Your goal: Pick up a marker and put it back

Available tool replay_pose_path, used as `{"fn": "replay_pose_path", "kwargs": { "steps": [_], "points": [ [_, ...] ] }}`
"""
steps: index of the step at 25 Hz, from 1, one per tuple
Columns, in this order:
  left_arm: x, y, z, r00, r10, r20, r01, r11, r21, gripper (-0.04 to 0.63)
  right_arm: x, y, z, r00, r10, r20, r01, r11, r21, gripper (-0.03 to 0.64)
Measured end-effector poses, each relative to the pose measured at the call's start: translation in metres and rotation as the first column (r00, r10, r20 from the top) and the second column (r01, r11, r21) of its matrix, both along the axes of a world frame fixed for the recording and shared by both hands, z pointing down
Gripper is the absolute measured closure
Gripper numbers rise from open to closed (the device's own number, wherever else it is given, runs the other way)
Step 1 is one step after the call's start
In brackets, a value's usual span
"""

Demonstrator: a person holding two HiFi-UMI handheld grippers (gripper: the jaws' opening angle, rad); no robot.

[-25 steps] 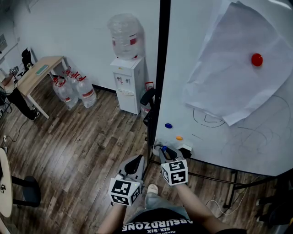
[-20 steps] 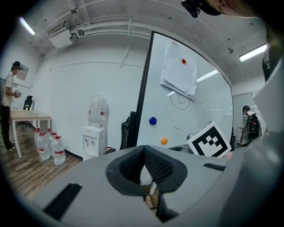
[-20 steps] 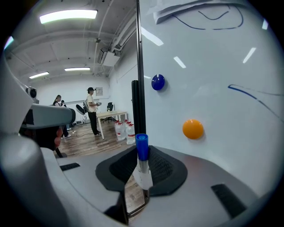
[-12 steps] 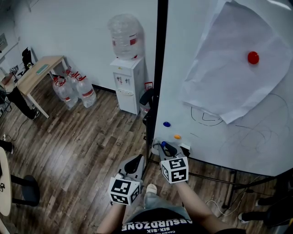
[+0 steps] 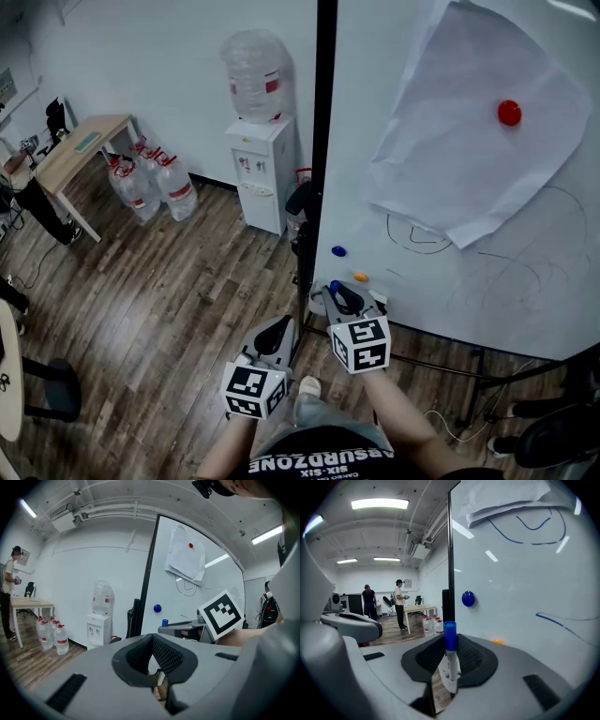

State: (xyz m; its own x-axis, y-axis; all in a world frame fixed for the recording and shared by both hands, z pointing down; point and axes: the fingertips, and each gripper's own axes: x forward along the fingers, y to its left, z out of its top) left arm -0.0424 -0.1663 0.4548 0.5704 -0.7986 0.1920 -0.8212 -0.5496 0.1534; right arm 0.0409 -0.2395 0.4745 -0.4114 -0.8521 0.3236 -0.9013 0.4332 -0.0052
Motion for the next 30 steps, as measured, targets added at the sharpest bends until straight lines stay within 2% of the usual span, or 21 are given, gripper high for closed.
{"fn": "replay_pose_path", "kwargs": {
  "steps": [20, 30],
  "points": [
    [0.007, 0.005, 0.001, 1.000, -0.004, 0.007, 0.004, 1.000, -0.001, 0.588, 0.003, 0.025, -0.064, 0.994, -0.072, 0.084, 0.062, 0.991, 0.118, 0.545],
    [0.012, 0.003, 0.001, 1.000, 0.002, 0.012, -0.002, 1.000, -0.002, 0.588, 0.012, 0.045, -0.071, 0.989, -0.074, 0.126, 0.059, 0.991, 0.120, 0.545]
  ]
}}
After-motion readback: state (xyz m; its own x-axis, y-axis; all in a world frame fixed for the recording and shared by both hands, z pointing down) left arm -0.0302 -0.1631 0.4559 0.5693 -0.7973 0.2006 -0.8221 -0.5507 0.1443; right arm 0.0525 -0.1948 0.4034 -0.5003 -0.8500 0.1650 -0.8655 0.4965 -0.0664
